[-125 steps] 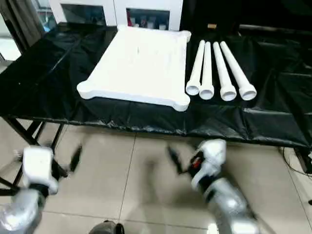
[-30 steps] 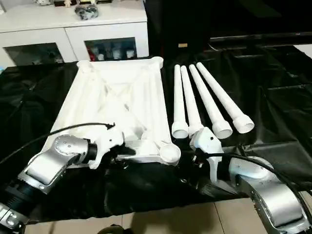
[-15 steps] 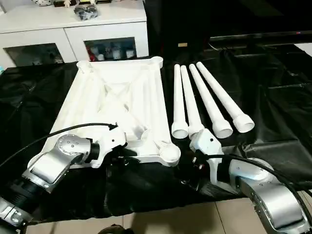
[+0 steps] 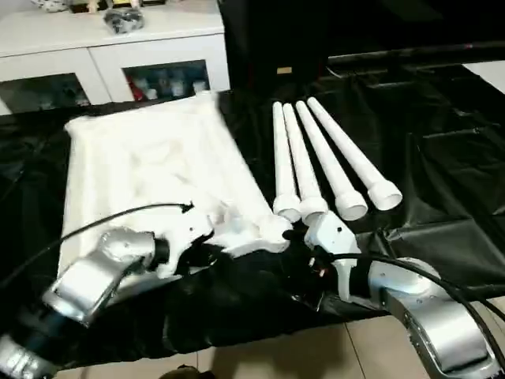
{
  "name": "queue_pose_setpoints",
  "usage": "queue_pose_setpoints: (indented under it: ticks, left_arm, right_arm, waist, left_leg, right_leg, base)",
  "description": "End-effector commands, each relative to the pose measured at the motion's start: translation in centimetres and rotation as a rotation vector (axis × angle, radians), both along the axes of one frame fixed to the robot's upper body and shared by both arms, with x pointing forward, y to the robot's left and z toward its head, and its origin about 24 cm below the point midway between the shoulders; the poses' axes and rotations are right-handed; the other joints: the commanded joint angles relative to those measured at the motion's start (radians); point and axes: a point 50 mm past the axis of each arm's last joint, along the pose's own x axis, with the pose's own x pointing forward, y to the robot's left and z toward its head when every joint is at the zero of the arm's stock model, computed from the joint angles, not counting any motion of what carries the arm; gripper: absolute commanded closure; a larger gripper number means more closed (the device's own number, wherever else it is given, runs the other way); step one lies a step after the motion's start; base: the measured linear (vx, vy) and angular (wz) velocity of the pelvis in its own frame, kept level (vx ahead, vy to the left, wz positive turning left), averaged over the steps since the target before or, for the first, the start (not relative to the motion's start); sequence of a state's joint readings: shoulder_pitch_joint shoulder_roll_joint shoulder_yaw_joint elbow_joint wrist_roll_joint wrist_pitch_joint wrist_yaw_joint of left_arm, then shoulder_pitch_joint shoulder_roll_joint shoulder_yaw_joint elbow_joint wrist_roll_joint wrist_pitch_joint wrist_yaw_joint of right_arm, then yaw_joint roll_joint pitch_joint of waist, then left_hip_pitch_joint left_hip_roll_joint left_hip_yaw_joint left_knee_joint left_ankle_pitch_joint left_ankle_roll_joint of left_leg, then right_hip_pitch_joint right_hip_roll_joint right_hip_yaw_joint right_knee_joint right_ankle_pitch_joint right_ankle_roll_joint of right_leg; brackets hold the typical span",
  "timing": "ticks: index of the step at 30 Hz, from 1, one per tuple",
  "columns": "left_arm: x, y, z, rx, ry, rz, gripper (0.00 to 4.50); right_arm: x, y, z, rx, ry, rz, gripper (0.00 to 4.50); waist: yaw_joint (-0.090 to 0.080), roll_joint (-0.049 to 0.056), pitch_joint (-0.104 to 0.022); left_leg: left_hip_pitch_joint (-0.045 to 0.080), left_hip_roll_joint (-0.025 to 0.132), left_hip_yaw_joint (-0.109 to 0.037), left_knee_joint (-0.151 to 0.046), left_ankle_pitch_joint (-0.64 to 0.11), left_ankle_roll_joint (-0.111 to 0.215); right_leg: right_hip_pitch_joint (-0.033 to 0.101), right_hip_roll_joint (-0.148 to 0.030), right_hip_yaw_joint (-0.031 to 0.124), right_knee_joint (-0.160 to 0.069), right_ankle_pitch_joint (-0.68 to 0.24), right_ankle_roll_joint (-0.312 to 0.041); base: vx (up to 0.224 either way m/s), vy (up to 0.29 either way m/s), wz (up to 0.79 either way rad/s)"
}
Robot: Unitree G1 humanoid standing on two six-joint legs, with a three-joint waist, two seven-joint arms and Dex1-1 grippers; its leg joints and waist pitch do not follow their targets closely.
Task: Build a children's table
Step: Move table base
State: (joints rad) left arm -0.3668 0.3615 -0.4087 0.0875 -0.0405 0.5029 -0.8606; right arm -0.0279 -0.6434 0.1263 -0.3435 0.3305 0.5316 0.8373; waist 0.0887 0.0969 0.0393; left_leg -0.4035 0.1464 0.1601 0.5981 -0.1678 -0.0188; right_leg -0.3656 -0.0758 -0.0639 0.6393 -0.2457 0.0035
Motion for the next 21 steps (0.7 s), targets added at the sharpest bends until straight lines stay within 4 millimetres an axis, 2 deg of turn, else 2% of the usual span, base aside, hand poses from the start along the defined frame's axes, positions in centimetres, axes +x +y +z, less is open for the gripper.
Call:
queue_pose_setpoints:
  ticks: [1, 5, 12, 21]
  left_arm:
    - [0.15, 0.13, 0.59, -0.01, -0.031, 0.028, 4.47]
    - [-0.03, -0.01, 0.45, 0.012, -0.024, 0.05, 4.47]
    - [0.19, 0.57, 0.73, 0.051, -0.02, 0.13, 4.47]
    - [-0.22, -0.37, 1.3, 0.033, -0.016, 0.162, 4.47]
  right_arm:
    - [-0.13, 0.09, 0.22, -0.013, -0.016, 0.011, 0.0]
    - [-0.02, 0.08, 0.2, -0.019, -0.016, 0.009, 0.0]
    - [0.01, 0.04, 0.21, -0.024, -0.018, 0.004, 0.0]
    - [0.02, -0.25, 0.11, -0.034, -0.018, -0.009, 0.0]
  waist:
    - [0.004, -0.014, -0.051]
    - [0.004, -0.014, -0.05]
    - [0.002, -0.014, -0.052]
    - [0.003, -0.016, -0.05]
  left_leg:
    - [0.021, 0.083, -0.037, -0.069, -0.236, 0.068]
    - [0.022, 0.084, -0.038, -0.073, -0.251, 0.054]
    - [0.019, 0.081, -0.037, -0.069, -0.217, 0.07]
    - [0.019, 0.08, -0.036, -0.068, -0.22, 0.072]
  right_leg:
    - [0.032, -0.087, 0.052, -0.096, -0.12, -0.221]
    - [0.03, -0.086, 0.053, -0.097, -0.132, -0.209]
    - [0.033, -0.085, 0.051, -0.094, -0.086, -0.215]
    - [0.032, -0.085, 0.052, -0.099, -0.114, -0.211]
  base:
    - [0.0, 0.0, 0.0]
    - [0.0, 0.0, 0.0]
    - [0.0, 0.0, 0.0]
    - [0.0, 0.0, 0.0]
